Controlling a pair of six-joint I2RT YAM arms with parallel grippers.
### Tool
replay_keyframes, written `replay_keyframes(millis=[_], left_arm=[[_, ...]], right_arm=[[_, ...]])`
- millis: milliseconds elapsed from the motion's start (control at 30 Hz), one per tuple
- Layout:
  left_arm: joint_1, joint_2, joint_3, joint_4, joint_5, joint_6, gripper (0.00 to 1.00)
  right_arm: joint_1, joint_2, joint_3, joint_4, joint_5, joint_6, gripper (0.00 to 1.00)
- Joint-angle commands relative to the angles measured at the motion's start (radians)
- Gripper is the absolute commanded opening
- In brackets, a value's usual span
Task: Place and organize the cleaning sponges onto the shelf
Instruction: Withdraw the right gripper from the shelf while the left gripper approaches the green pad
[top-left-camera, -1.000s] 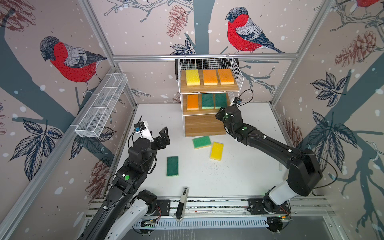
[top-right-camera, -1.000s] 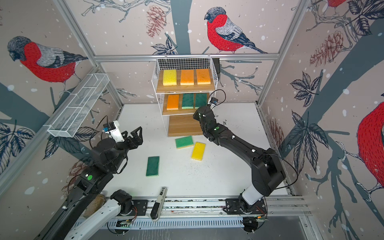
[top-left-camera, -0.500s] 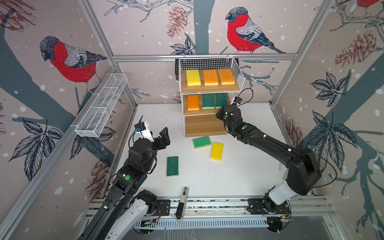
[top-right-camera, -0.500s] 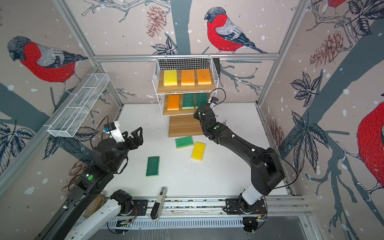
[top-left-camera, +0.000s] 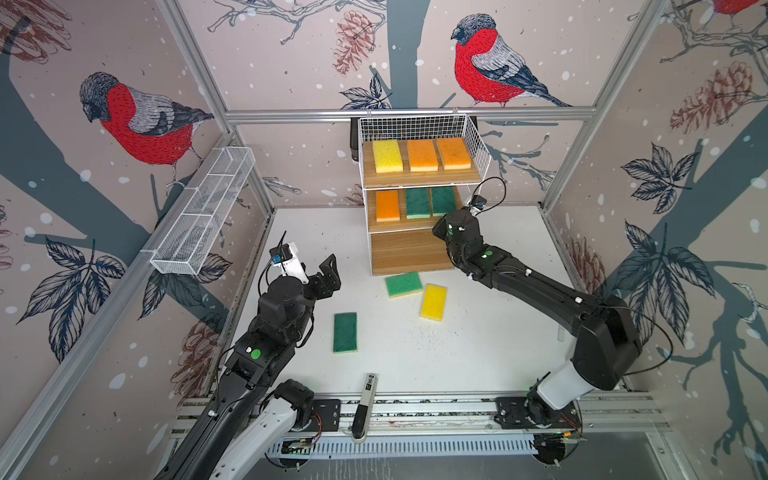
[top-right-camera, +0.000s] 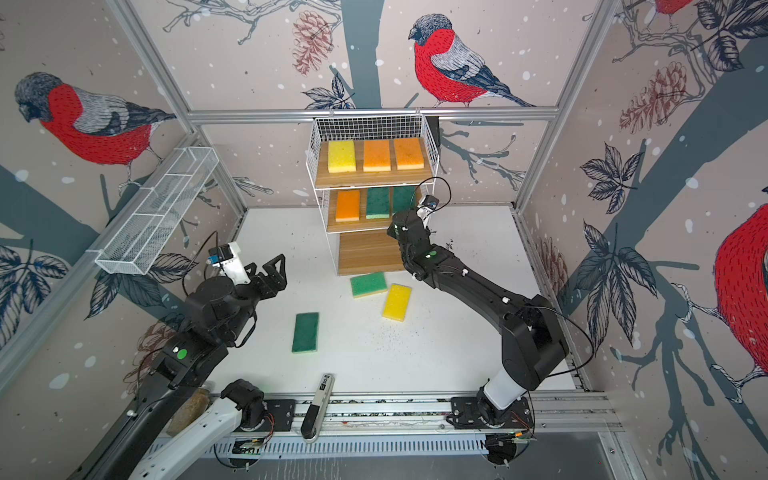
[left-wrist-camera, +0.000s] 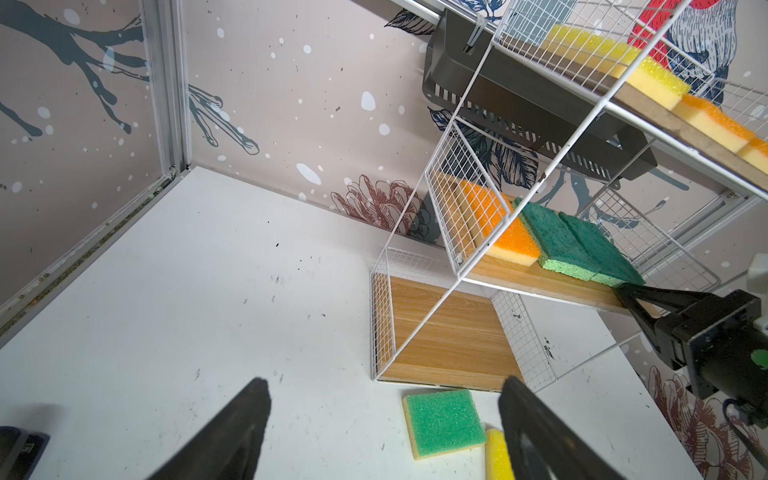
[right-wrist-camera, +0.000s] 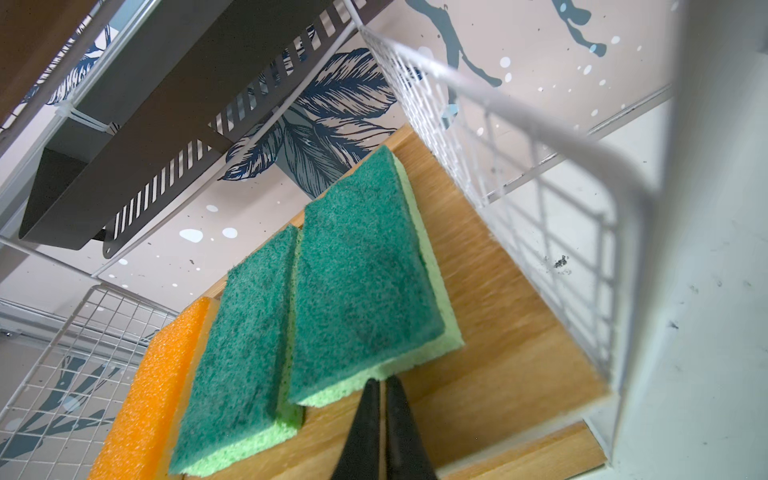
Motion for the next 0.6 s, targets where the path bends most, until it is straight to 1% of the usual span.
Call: replay_keyframes(millis=[0, 200, 400, 567], left_arm=[[0.002, 0.004, 0.002, 0.057, 0.0, 0.001, 0.87], [0.004, 0.008, 0.007, 0.052, 0.002, 0.003, 0.87], [0.003, 0.018, 0.005, 0.049, -0.001, 0.01, 0.87], [0.004, 0.038, 0.015, 0.038, 0.003, 0.014, 0.87]], right_arm=[[0.008, -0.026, -0.008, -0.034, 0.036, 0.015, 0.12], [0.031, -0.069, -0.018, -0.051, 0.044, 0.007, 0.15], [0.048, -0.143, -0.046, -0.082, 0.028, 0.012, 0.25], [0.073, -0.217, -0.058, -0.14, 0.038, -0.016, 0.31]])
